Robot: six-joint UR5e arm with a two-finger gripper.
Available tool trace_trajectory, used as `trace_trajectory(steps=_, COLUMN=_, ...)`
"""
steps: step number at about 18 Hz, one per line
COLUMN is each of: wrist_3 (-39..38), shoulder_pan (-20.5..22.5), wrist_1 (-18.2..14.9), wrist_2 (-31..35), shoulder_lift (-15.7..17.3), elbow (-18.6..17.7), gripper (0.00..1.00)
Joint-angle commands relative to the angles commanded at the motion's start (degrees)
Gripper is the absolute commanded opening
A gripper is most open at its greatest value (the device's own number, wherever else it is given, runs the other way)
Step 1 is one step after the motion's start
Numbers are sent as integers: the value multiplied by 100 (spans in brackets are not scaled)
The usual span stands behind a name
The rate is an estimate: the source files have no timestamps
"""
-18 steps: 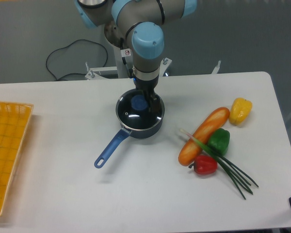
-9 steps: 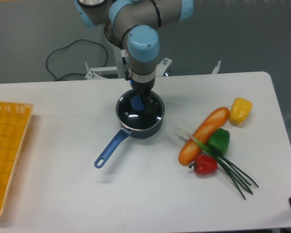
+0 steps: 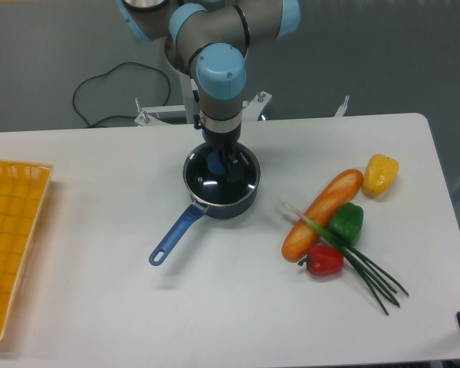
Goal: Open the lid
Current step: 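Lower the gripper down onto the blue knob of the lid, then close the gripper around the blue lid knob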
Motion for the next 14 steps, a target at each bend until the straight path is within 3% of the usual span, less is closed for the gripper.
trace_trajectory(steps=14, wrist_3=-325, shoulder_pan=-97, wrist_1=0, wrist_2=106, shoulder_lift=-97, elbow=61, gripper=82)
